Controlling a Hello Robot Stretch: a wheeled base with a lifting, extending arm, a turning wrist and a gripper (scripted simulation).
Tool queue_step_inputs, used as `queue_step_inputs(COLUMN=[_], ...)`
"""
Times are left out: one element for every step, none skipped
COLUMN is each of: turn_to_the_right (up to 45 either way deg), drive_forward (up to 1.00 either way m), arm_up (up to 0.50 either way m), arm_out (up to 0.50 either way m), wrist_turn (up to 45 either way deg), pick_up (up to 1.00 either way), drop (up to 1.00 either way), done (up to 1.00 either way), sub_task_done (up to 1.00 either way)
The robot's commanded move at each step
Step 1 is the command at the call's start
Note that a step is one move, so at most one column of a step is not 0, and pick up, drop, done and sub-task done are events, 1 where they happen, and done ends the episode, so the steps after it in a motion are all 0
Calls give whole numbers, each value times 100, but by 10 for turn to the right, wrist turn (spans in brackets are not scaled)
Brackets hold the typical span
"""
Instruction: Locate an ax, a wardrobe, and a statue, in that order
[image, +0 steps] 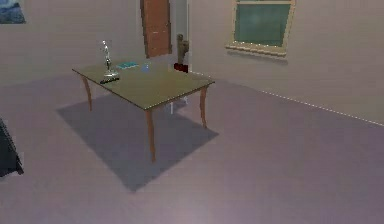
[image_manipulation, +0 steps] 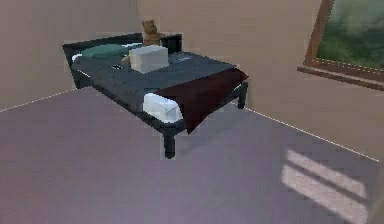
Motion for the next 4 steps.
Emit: queue_step_inputs(turn_to_the_right=[-300, 0, -30, 0], drive_forward=[0, 100, 0, 90], arm_up=[0, 0, 0, 0], arm_out=[0, 0, 0, 0], wrist_turn=[0, 0, 0, 0], pick_up=[0, 0, 0, 0], drop=[0, 0, 0, 0], done=[0, 0, 0, 0], sub_task_done=[0, 0, 0, 0])
